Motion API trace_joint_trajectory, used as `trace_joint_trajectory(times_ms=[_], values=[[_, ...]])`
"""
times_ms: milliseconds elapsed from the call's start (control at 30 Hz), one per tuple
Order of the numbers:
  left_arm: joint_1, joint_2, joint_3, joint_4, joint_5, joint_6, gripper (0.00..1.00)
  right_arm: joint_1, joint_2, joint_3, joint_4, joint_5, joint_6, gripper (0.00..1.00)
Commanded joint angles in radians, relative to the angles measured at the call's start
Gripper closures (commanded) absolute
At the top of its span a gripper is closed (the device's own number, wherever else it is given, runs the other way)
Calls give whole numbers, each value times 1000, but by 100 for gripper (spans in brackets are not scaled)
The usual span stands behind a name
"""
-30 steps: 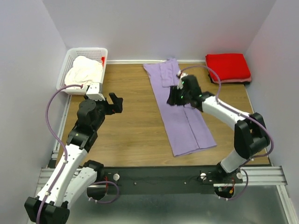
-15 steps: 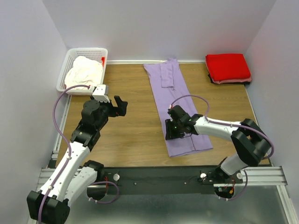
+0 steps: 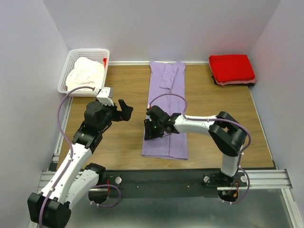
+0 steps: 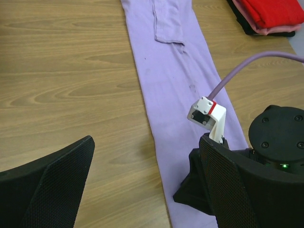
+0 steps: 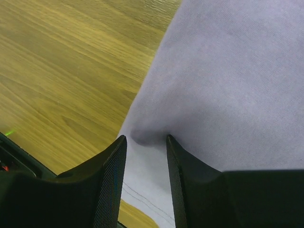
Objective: Fold and stack the t-shirts
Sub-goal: Fold the tshirt
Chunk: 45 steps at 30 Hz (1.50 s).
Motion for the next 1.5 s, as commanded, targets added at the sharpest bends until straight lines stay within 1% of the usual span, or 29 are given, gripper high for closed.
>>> trace_joint_trajectory(times_ms=[0,33,67,133,167,233,333,367,433,467,600,633,733,833,1067,1267,1467], values=[[-12,16,26,-42,68,-13,2,5,-22,13,-113,70,8,51],[-20,17,24,-43,74,-16,2,3,-49,12,-148,90,11,50],[-24,17,22,-48,74,-25,2,5,-76,6,-168,149,19,49],[-37,23,15,-55,77,-47,2,3,-167,-14,-243,215,23,47],[-41,28,12,-61,87,-69,2,2,-196,-49,-271,275,31,46],[-55,60,3,-71,122,-88,2,-17,-292,-127,-347,320,43,44],[-92,125,-7,-91,131,-131,2,-49,-391,-224,-409,324,77,43],[-130,140,-4,-101,124,-136,2,-55,-455,-282,-421,315,103,43],[-176,177,7,-121,84,-166,2,-69,-506,-339,-444,282,127,43],[-220,203,24,-147,70,-188,2,-72,-550,-391,-450,272,158,43],[-305,249,42,-221,18,-240,2,-78,-654,-493,-477,237,232,43],[-317,267,42,-247,-2,-275,2,-78,-673,-513,-486,226,258,43],[-344,286,35,-278,-37,-319,2,-84,-741,-570,-490,208,295,45],[-351,306,33,-285,-51,-337,2,-86,-755,-581,-489,206,312,46],[-394,364,53,-313,-77,-364,2,-86,-715,-567,-452,196,284,46],[-432,405,65,-338,-93,-381,2,-86,-735,-538,-455,211,281,46],[-449,448,65,-338,-96,-376,2,-86,-673,-498,-451,219,255,46]])
